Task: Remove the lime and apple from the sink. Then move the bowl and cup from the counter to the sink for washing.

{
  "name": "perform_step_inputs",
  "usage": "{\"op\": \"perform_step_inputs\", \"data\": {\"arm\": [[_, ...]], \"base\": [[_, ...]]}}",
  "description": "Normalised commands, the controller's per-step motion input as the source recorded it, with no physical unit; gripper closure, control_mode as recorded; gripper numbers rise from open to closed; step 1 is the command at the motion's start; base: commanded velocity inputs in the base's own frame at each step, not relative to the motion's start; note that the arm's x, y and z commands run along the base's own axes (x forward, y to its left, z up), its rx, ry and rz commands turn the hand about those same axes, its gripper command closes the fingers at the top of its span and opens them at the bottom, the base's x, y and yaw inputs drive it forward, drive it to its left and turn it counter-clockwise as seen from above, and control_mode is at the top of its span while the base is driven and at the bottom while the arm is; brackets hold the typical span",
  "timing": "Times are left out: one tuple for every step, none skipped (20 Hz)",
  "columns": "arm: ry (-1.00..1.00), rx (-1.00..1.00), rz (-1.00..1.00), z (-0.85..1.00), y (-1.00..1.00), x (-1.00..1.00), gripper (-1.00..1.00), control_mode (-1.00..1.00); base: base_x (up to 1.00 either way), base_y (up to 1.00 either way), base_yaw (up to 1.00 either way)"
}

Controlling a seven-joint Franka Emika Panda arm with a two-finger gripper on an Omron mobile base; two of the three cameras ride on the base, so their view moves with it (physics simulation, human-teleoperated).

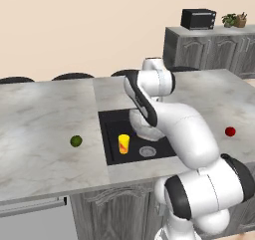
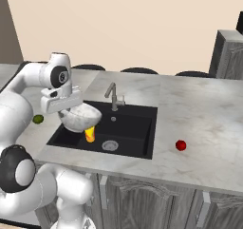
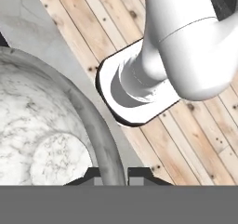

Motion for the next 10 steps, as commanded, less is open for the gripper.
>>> {"op": "perform_step_inputs", "data": {"arm": [[0.0, 0.0, -0.23, -0.05, -0.22, -0.15, 1.0, -1.0], [0.0, -0.01, -0.22, -0.03, -0.24, -0.13, 1.0, -1.0], [0.0, -0.02, -0.21, -0.02, -0.25, -0.11, 1.0, -1.0], [0.02, -0.03, -0.21, -0.03, -0.25, -0.05, 1.0, -1.0], [0.04, -0.03, -0.21, 0.0, -0.27, -0.01, 1.0, -1.0], [0.02, -0.03, -0.19, -0.01, -0.27, -0.01, 1.0, -1.0], [0.02, -0.04, -0.17, -0.01, -0.28, 0.0, 1.0, -1.0], [0.03, -0.04, -0.16, -0.03, -0.25, 0.0, 1.0, -1.0], [0.03, -0.04, -0.12, -0.04, -0.25, 0.0, 1.0, -1.0], [0.03, -0.04, -0.09, -0.05, -0.27, 0.0, 1.0, -1.0]], "base": [[0.0, 0.0, 0.0], [0.0, 0.0, 0.0], [0.0, 0.0, 0.0], [0.0, 0.0, 0.0], [0.0, 0.0, 0.0], [0.0, 0.0, 0.0], [0.0, 0.0, 0.0], [0.0, 0.0, 0.0], [0.0, 0.0, 0.0], [0.0, 0.0, 0.0]]}}
